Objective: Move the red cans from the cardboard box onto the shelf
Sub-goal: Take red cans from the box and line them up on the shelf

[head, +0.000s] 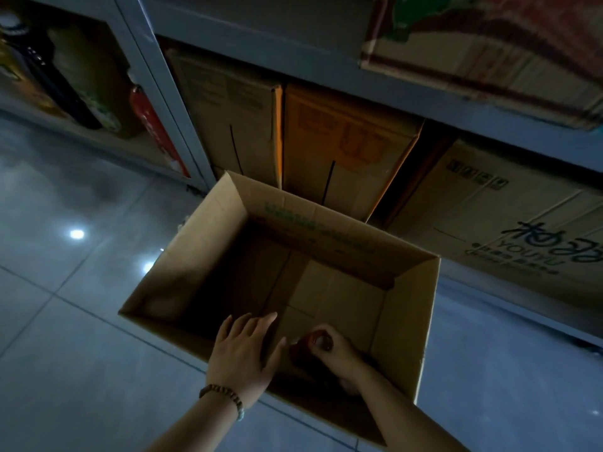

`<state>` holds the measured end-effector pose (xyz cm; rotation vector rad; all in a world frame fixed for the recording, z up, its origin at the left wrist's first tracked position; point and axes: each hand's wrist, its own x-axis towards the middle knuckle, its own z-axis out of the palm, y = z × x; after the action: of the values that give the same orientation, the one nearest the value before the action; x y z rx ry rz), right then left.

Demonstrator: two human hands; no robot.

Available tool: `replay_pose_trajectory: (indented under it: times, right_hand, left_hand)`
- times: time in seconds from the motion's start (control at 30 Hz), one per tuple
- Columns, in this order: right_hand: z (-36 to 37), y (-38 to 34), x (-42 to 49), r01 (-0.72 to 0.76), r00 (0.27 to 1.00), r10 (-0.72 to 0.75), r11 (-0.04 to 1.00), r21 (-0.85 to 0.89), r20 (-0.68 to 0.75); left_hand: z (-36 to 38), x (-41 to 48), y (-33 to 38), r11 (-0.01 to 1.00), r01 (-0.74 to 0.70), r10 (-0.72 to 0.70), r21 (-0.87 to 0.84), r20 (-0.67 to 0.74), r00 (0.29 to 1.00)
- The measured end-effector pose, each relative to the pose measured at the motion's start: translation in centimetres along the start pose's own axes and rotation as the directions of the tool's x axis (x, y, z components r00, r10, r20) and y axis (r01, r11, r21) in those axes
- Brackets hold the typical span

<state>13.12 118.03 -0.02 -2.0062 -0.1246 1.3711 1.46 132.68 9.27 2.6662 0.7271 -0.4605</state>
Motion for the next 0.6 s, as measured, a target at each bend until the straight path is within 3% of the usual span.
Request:
replay_pose_trajectory:
  times: [0.13, 0.23, 0.33, 0.47, 0.6]
  right_hand:
    - [-3.2, -4.5, -5.1, 0.225, 0.974, -0.226, 0.973, -0.05, -0.006]
    - [-6.7, -10.3, -12.1, 0.385, 0.922, -0.386, 0.92, -0.076, -0.001]
    - [-10.7, -17.8, -21.4, 0.482, 0.876, -0.482, 0.876, -0.014, -0.011]
    - [-16.0, -28.4, -34.9, 0.575, 0.817, -0.564, 0.814, 0.081, -0.124]
    - [-20.6, -37.0, -47.9, 0.65, 0.757, -0.607, 0.738, 0.179, -0.243]
  left_hand:
    - [-2.6, -0.1, 0.3, 0.989, 0.084, -0.062, -0.12, 0.176, 0.982]
    - [-8.3, -1.7, 2.1, 0.952, 0.016, 0.048, -0.306, 0.202, 0.978]
    - [-17.3, -4.5, 5.8, 0.854, -0.103, 0.196, -0.509, 0.131, 0.972]
    - [-32.0, -9.5, 11.4, 0.782, -0.232, 0.233, -0.578, -0.074, 0.97]
    - [-44.8, -13.9, 17.2, 0.614, -0.321, 0.271, -0.721, -0.189, 0.944]
